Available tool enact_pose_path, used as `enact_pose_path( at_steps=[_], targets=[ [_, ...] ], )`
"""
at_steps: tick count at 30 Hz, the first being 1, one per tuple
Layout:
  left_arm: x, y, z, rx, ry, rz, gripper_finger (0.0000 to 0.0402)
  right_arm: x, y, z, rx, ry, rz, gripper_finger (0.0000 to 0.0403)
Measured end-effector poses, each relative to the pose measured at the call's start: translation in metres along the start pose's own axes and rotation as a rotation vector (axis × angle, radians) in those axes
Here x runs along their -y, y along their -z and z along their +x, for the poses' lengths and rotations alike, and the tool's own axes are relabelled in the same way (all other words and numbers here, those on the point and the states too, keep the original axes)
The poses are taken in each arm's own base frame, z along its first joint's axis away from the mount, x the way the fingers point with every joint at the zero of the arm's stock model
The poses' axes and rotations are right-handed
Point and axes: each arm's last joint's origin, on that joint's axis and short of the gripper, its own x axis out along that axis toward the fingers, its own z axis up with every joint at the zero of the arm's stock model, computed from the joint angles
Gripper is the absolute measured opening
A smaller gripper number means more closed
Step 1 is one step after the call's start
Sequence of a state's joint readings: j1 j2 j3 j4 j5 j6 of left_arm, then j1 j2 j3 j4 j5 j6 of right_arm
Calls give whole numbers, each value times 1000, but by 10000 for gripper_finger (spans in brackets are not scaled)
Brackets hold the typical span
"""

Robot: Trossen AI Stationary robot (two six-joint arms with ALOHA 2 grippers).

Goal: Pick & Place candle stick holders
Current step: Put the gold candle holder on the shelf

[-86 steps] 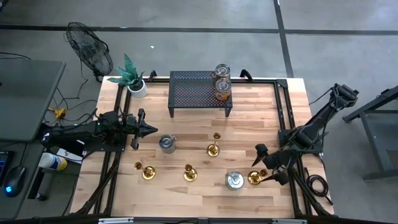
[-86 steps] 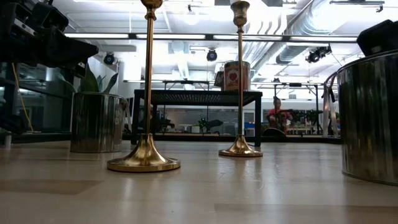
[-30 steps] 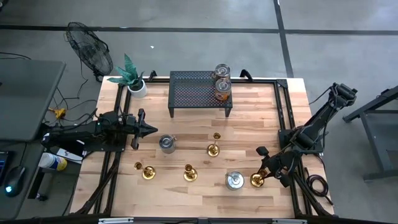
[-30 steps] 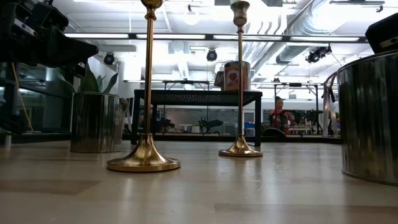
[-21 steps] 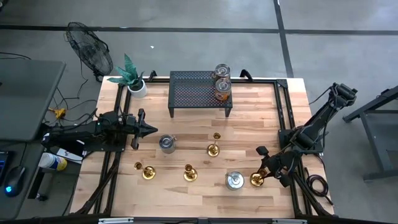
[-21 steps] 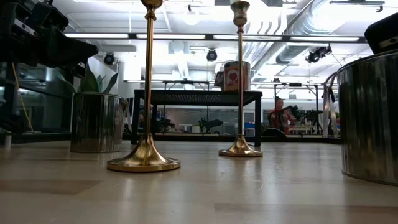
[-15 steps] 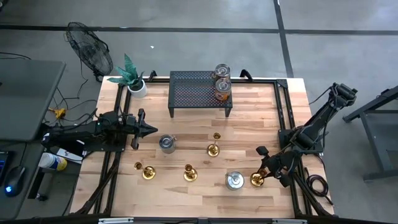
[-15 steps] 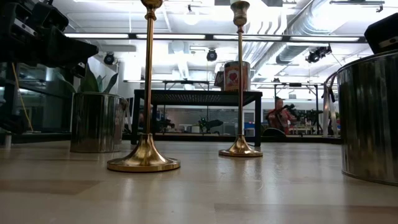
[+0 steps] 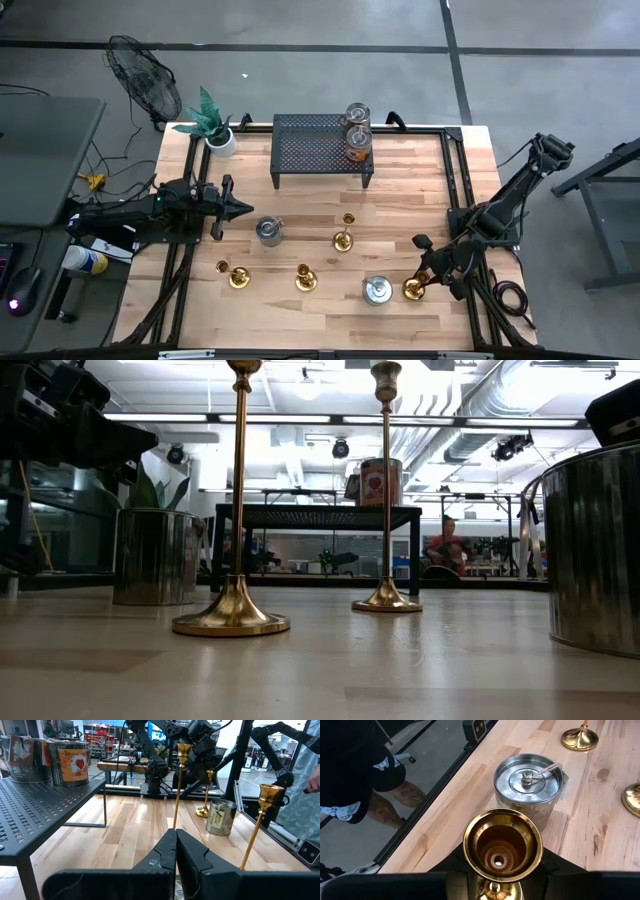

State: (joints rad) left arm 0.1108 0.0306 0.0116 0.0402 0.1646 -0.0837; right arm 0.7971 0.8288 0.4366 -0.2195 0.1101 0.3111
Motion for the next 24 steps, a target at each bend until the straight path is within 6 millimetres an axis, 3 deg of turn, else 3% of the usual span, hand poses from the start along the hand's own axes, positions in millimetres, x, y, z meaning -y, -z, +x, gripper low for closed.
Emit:
enact_pose_path(
  at_steps=[10,24],
  targets=[
    [0,0,0,0,0,0,0,2,-21,-14,-12,35,15,90],
    [0,0,0,0,0,0,0,10,-73,-66,-30,145,86,91]
  ],
)
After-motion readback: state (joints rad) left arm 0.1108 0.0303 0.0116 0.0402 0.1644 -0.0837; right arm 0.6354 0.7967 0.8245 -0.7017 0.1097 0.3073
